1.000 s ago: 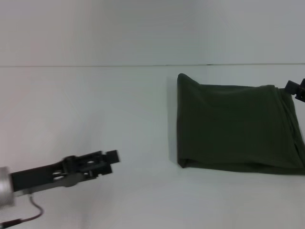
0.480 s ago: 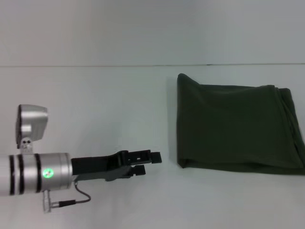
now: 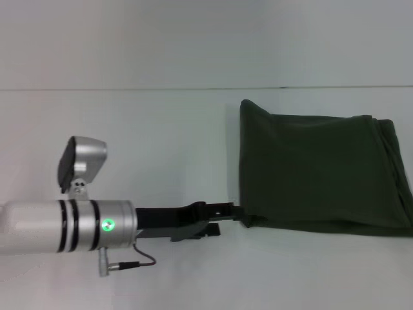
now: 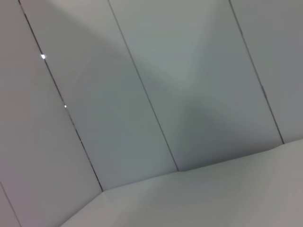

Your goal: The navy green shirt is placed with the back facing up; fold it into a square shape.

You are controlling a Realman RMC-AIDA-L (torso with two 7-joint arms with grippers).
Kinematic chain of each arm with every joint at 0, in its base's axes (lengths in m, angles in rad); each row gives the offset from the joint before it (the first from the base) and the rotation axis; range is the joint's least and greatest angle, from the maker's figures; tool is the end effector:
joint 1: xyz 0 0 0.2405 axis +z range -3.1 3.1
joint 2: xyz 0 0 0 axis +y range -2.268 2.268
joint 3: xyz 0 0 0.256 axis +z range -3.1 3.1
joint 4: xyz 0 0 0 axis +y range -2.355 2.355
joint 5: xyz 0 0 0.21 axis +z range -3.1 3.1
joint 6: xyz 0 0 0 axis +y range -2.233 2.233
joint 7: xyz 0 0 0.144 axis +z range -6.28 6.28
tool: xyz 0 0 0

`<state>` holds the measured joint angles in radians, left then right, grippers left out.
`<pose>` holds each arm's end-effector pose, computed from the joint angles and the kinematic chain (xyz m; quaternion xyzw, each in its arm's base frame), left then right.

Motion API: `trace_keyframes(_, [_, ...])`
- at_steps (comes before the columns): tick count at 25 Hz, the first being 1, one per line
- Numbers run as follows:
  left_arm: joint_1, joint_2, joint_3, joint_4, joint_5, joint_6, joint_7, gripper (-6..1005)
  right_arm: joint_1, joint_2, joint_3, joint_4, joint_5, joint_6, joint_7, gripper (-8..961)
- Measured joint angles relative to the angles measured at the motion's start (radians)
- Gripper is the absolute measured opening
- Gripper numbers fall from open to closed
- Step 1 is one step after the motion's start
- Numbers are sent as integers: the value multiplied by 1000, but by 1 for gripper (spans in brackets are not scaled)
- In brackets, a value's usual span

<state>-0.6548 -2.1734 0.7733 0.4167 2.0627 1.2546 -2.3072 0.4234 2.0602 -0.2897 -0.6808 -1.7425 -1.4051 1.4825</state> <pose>-0.2416 0.3331 -0.0949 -0.7210 -0.6612 -0.2073 0.0036 0.3298 0.3359 0.1008 -0.7520 0.3514 0.3966 0.3920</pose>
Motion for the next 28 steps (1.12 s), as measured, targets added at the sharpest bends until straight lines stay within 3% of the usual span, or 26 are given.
trace_keyframes(7, [-73,-3,1,-43,-1,-39,3,719,5,0,4,4,2,-3,-1,940])
trace_keyframes(18, [-98,-3,2,-85,-1,-128,-65,712,10,0,-5,-3,2,-9,8,940])
trace_keyframes(28, [-167,-4,33,-150,1,-187,-64,705,14,0,-6,-2,1,-13,8,940])
